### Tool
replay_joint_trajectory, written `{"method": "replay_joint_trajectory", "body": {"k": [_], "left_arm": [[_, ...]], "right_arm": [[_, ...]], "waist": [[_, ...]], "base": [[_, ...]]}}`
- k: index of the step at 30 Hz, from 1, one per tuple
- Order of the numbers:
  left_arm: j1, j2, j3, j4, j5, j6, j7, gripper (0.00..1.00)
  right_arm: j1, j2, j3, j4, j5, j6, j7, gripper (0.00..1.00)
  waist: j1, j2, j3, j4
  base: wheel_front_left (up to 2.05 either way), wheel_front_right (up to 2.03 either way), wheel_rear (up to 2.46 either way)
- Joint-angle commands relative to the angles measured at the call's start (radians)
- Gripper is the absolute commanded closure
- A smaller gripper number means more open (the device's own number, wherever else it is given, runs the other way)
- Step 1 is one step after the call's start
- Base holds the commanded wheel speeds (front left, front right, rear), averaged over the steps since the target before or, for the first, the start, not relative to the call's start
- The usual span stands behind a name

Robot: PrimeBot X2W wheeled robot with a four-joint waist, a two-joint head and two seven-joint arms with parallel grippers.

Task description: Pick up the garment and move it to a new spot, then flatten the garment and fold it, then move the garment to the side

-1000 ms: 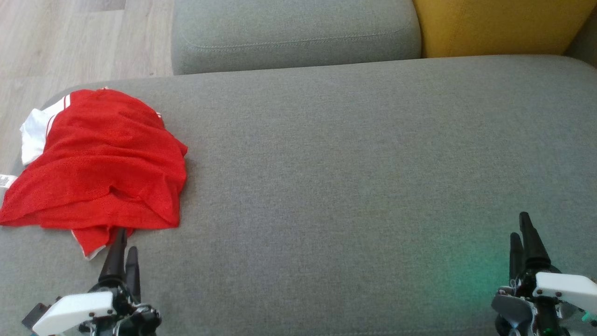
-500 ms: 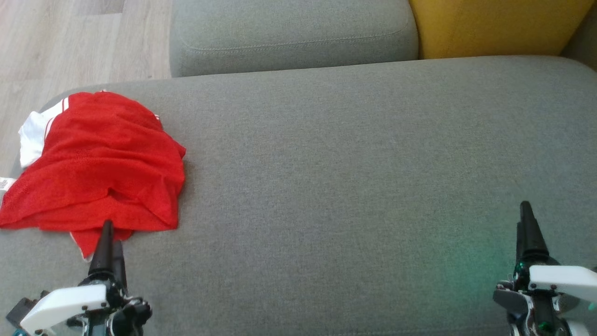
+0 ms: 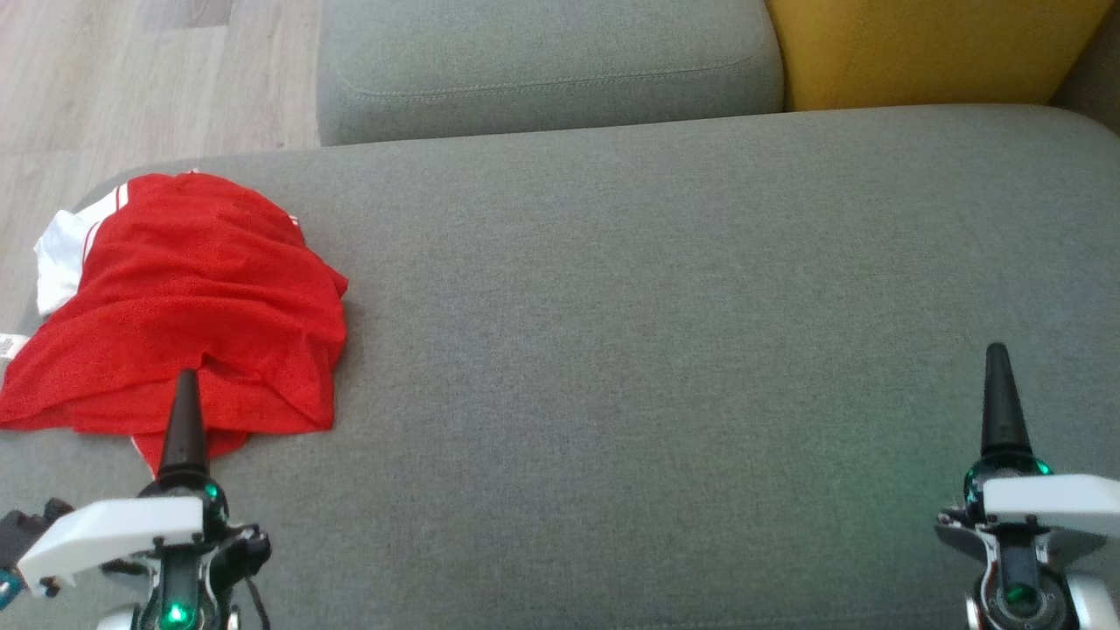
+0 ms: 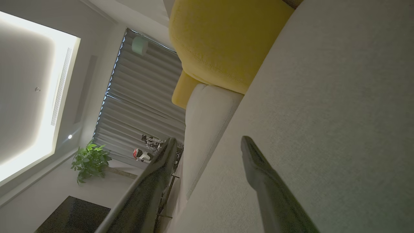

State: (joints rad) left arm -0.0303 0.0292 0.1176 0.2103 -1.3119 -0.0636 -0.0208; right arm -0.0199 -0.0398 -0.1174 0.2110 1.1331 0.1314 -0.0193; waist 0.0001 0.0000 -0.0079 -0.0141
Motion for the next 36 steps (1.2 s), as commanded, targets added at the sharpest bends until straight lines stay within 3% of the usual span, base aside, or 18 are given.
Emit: {"method": "replay_joint_trajectory", "body": {"k": [1, 12, 22, 36], "left_arm": [[-0.056, 0.013, 0.016, -0.058, 0.043, 0.011, -0.015, 0.0], [-0.047, 0.014, -0.055, -0.175, 0.245, 0.047, -0.044, 0.0], [-0.039, 0.015, -0.138, -0.225, 0.47, 0.064, -0.073, 0.0], [-0.029, 0.032, -0.258, -0.235, 0.782, 0.139, -0.114, 0.0]], "right_arm": [[-0.064, -0.006, 0.007, -0.051, -0.05, 0.0, -0.014, 0.0], [-0.073, -0.006, 0.04, -0.123, -0.284, 0.0, -0.044, 0.0], [-0.057, -0.007, 0.093, -0.174, -0.575, 0.0, -0.073, 0.0], [-0.026, -0.008, 0.111, -0.168, -0.762, 0.0, -0.115, 0.0]], "waist": [[-0.0001, 0.0, 0.0, 0.001], [-0.0001, 0.0, 0.003, 0.0], [-0.0001, 0.0, 0.008, -0.01], [-0.0001, 0.0, 0.01, -0.011]], "base": [[0.0, 0.0, 0.0], [0.0, 0.0, 0.0], [0.0, 0.0, 0.0], [0.0, 0.0, 0.0]]}}
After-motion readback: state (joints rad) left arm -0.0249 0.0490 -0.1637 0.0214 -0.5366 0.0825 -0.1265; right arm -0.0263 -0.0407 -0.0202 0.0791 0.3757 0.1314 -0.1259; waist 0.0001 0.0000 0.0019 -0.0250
